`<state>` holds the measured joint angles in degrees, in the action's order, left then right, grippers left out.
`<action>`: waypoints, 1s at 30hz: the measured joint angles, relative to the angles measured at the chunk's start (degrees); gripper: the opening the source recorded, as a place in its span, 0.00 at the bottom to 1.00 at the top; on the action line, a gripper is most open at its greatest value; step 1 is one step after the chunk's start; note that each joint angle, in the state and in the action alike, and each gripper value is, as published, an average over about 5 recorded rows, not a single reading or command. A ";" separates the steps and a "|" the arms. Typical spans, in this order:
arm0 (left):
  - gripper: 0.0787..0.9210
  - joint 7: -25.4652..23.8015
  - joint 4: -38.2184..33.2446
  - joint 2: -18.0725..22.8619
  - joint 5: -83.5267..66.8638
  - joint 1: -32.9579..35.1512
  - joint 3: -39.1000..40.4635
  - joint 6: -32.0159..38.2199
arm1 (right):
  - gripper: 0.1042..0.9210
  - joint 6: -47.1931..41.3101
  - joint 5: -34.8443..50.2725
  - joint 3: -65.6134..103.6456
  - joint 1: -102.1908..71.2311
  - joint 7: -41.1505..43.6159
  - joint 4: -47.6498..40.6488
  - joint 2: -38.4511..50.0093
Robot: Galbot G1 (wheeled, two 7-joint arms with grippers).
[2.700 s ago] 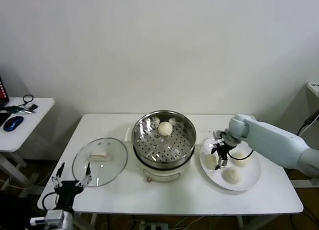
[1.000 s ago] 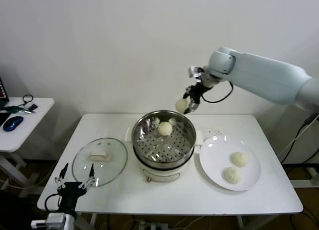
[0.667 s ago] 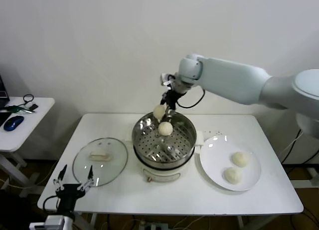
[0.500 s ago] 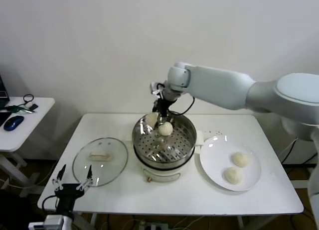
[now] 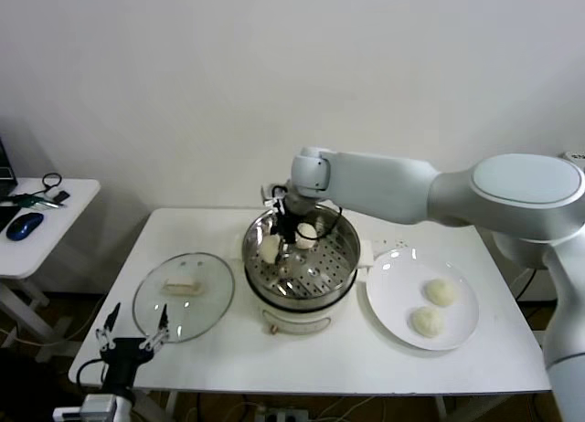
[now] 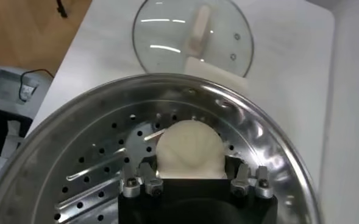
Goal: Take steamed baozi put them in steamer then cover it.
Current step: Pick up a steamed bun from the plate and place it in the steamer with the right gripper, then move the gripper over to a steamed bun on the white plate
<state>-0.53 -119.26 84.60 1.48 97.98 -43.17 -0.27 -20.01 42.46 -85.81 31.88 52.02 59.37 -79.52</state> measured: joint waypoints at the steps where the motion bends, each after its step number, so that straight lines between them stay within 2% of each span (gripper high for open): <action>1: 0.88 0.00 0.02 0.00 0.01 -0.01 0.00 0.00 | 0.73 -0.01 0.00 -0.09 -0.09 -0.03 0.13 0.05; 6: 0.88 0.02 0.26 0.00 0.08 -0.02 0.01 0.07 | 0.74 -0.16 -0.03 -0.29 -0.36 -0.12 0.43 0.30; 11: 0.88 0.03 0.40 0.03 0.15 0.00 0.03 0.12 | 0.85 -0.29 -0.14 -0.44 -0.37 -0.02 0.71 0.52; 14: 0.88 0.06 0.39 0.07 0.21 -0.04 0.06 0.11 | 0.88 -0.29 -0.15 -0.40 -0.31 0.25 1.08 0.80; 23: 0.88 0.16 0.23 0.09 0.38 -0.11 0.13 0.02 | 0.88 0.46 -0.13 -0.41 2.76 2.25 3.42 3.48; 30: 0.88 0.25 0.21 0.09 0.76 -0.17 0.60 0.03 | 0.88 1.54 -1.48 -1.02 7.69 4.54 6.92 9.36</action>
<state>-0.28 -119.05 84.69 2.24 97.81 -42.58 -0.24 -18.48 40.98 -86.84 39.57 56.56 66.29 -70.15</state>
